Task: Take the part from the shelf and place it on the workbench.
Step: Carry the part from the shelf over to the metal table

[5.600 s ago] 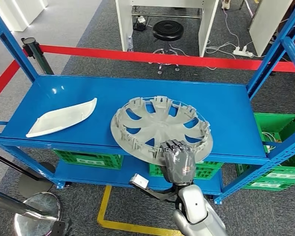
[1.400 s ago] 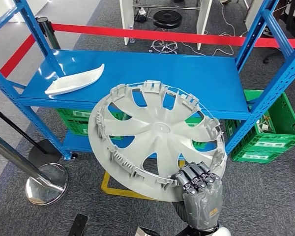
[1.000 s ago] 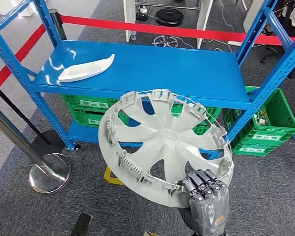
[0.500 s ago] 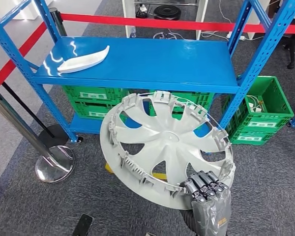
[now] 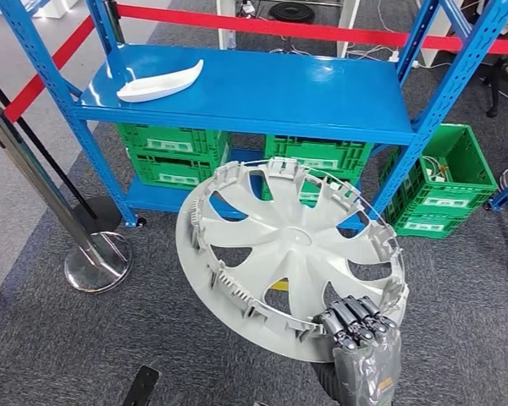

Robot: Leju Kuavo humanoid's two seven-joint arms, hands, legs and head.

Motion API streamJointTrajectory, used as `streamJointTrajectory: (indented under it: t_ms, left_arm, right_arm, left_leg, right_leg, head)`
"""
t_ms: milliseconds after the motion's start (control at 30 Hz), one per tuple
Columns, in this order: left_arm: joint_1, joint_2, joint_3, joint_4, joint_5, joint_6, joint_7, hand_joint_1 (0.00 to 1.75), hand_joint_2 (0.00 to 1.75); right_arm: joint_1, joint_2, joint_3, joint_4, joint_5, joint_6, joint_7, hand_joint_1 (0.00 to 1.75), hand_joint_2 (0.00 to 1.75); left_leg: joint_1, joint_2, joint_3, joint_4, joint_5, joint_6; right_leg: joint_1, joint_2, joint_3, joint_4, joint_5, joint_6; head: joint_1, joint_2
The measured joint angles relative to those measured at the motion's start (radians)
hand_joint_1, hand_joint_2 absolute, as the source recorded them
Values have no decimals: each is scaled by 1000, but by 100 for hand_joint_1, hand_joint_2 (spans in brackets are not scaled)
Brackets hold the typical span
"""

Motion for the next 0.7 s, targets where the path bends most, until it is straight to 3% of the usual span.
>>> streamJointTrajectory:
  t_ms: [67, 100, 133, 200, 267, 333, 400, 433, 467, 500, 533, 600, 667, 700]
  left_arm:
    - [0, 0, -1, 0, 0, -2, 0, 0, 175]
    - [-1, 0, -1, 0, 0, -2, 0, 0, 175]
    - [-1, 0, -1, 0, 0, -3, 0, 0, 175]
    - [-3, 3, -1, 0, -1, -5, 0, 0, 175]
    - [-3, 8, -1, 0, -1, -9, 0, 0, 175]
    - [-3, 15, -1, 0, -1, -14, 1, 0, 175]
    - [-5, 20, -2, 0, -1, -19, 2, 0, 175]
    - [-5, 22, -2, 0, -1, -21, 3, 0, 175]
    - [-6, 24, -2, 0, -1, -22, 3, 0, 175]
    - [-6, 25, -2, 0, -1, -24, 3, 0, 175]
    - [-7, 27, -2, 0, -1, -25, 3, 0, 175]
    - [-12, 29, -2, 0, -1, -27, 3, 0, 175]
    - [-18, 32, -2, 0, -1, -28, 3, 0, 175]
    - [-20, 34, -2, 0, -1, -28, 4, 0, 175]
  right_arm:
    - [0, 0, 0, 0, 0, 0, 0, 175, 175]
    - [-1, 0, 0, 0, 0, 0, -1, 175, 175]
    - [-2, 0, 0, 0, 0, 0, -2, 175, 175]
    - [-4, 0, 1, 0, 0, 0, -4, 175, 175]
    - [-9, 1, 3, 3, 0, 0, -6, 175, 175]
    - [-19, 4, 7, 9, 0, 0, -8, 175, 175]
    - [-29, 7, 9, 15, 1, 0, -8, 175, 175]
    - [-32, 8, 10, 18, 1, 0, -8, 175, 175]
    - [-35, 8, 10, 21, 1, 0, -7, 175, 175]
    - [-38, 9, 11, 24, 1, 0, -7, 175, 175]
    - [-40, 10, 11, 27, 1, 0, -7, 175, 175]
    - [-44, 11, 11, 31, 1, 0, -7, 175, 175]
    - [-46, 12, 12, 33, 1, 0, -7, 175, 175]
    - [-47, 12, 12, 34, 1, 0, -7, 175, 175]
  left_leg:
    - [0, -1, -20, 2, 17, -5]
    - [-2, -2, -27, 3, 24, -9]
    - [-3, -2, -33, 4, 32, -14]
    - [-5, -2, -46, 4, 52, -23]
    - [-4, -4, -59, 6, 57, -34]
    - [-3, -7, -82, 57, -3, -45]
    - [0, -8, -117, 184, -98, -53]
    - [2, -8, -130, 249, -128, -56]
    - [3, -8, -131, 291, -137, -58]
    - [3, -8, -117, 300, -126, -58]
    - [3, -8, -86, 272, -102, -56]
    - [1, -9, 8, 148, -71, -44]
    - [-4, -11, 70, 50, -76, -32]
    - [-6, -11, 77, 31, -80, -27]
  right_leg:
    - [0, 1, 95, -115, 56, -5]
    - [1, 2, 152, -195, 67, -8]
    - [2, 3, 196, -263, 67, -11]
    - [5, 5, 230, -327, 57, -15]
    - [2, 3, 212, -333, 69, -26]
    - [-2, -2, 194, -332, 86, -44]
    - [1, -6, 172, -322, 100, -58]
    - [3, -7, 157, -314, 106, -61]
    - [4, -9, 142, -306, 111, -62]
    - [5, -9, 126, -296, 116, -62]
    - [6, -9, 110, -287, 120, -61]
    - [9, -7, 84, -269, 128, -58]
    - [10, -8, 70, -261, 139, -48]
    - [9, -8, 65, -260, 146, -41]
  head:
    - [0, 0]
    - [0, 0]
    - [0, 0]
    - [-1, 0]
    - [-1, 0]
    - [-5, 0]
    - [-11, 0]
    - [-12, 0]
    - [-12, 0]
    - [-12, 0]
    - [-12, 0]
    - [-12, 0]
    - [-11, 0]
    - [-11, 0]
